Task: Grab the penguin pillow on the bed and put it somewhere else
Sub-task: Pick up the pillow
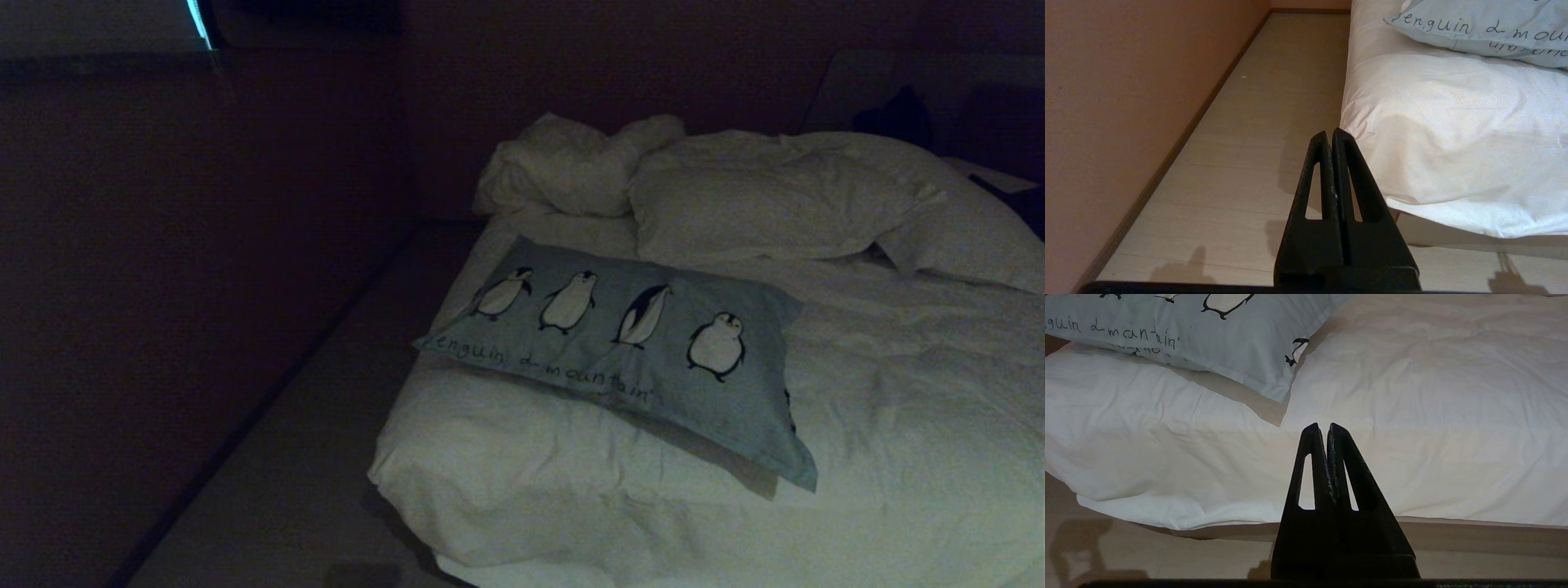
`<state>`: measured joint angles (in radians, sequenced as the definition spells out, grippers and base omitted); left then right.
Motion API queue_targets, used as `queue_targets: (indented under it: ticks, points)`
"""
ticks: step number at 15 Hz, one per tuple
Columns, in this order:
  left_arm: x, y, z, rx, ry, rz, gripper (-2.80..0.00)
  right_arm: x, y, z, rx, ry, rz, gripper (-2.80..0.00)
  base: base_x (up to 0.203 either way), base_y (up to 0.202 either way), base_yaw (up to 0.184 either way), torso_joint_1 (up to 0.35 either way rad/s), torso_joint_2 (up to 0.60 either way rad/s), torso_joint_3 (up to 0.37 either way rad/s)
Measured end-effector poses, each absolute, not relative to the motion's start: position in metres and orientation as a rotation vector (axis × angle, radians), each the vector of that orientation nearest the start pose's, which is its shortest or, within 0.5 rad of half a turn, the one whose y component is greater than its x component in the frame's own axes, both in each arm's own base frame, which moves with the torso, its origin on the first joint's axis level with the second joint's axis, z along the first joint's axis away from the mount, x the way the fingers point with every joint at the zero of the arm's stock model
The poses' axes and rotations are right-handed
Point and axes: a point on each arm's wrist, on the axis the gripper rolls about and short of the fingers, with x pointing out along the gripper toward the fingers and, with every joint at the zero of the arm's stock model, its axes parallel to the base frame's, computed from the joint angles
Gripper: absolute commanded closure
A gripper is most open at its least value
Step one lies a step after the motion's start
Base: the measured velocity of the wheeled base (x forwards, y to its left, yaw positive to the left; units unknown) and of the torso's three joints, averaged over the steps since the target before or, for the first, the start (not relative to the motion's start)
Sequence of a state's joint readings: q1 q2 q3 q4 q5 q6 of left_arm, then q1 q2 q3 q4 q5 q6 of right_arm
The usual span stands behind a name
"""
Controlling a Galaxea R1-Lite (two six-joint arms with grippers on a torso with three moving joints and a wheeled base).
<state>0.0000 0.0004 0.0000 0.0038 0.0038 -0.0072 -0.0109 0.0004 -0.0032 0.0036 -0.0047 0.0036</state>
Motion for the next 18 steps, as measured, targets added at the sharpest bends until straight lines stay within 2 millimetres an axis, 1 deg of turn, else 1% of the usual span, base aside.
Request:
queue_targets:
  ticks: [18]
  points:
    - [-0.0228, 0.0001, 0.0751, -0.008, 0.004, 0.004, 0.0, -0.023, 0.0002, 0.0759, 0.003, 0.002, -0.015, 0.0, 0.0, 0.0, 0.0, 0.0, 0.0, 0.0]
